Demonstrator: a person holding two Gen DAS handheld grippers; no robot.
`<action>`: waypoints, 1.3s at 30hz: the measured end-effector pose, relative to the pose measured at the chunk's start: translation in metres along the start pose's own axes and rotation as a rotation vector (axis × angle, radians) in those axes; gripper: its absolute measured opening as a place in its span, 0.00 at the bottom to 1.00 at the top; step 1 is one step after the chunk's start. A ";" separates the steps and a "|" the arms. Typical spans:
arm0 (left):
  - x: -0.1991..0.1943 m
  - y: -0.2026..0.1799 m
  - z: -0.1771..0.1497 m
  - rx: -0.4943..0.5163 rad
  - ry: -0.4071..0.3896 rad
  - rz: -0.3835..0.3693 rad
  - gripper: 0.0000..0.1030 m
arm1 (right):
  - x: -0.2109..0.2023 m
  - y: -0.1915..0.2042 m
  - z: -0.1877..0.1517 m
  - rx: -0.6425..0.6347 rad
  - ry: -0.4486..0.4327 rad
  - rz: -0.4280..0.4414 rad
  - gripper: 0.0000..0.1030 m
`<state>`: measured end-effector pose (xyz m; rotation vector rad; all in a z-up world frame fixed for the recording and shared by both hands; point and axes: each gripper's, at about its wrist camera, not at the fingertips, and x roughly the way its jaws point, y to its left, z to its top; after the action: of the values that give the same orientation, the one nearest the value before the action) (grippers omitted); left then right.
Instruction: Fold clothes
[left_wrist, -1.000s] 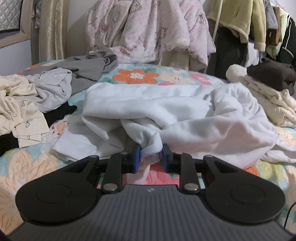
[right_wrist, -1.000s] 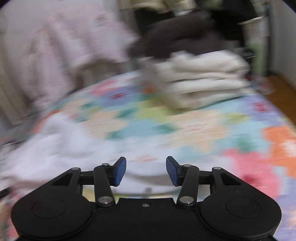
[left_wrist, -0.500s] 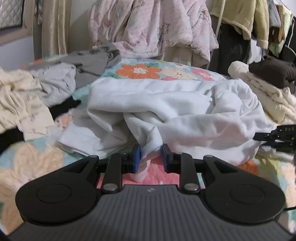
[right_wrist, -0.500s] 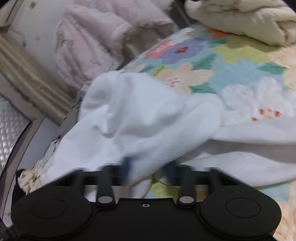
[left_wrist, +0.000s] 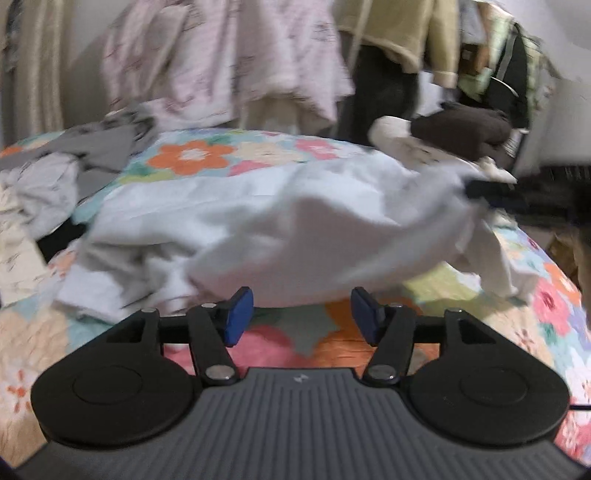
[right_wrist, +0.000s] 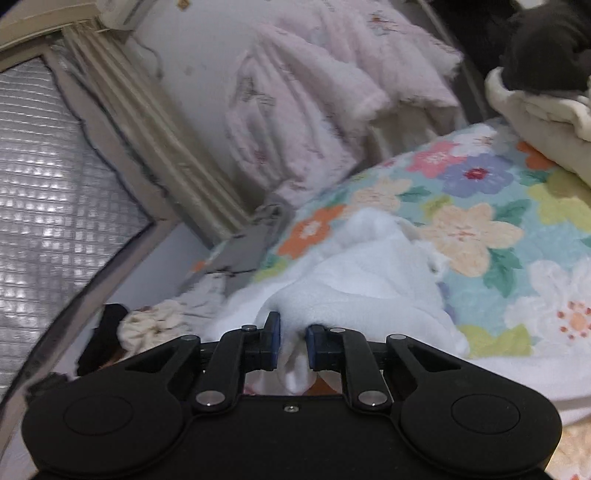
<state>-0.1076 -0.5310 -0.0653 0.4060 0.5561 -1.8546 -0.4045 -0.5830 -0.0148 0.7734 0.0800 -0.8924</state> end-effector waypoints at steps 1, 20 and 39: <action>0.002 -0.007 -0.001 0.039 -0.001 -0.011 0.63 | 0.000 0.005 0.002 -0.004 -0.001 0.009 0.17; 0.011 -0.018 0.003 0.127 -0.174 0.083 0.07 | 0.003 0.054 -0.011 -0.218 0.069 -0.010 0.16; 0.028 0.013 0.005 0.034 -0.198 0.155 0.07 | 0.008 -0.035 -0.035 0.038 0.113 -0.265 0.57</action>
<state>-0.1049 -0.5590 -0.0782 0.2757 0.3495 -1.7330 -0.4158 -0.5794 -0.0631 0.8607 0.2709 -1.1031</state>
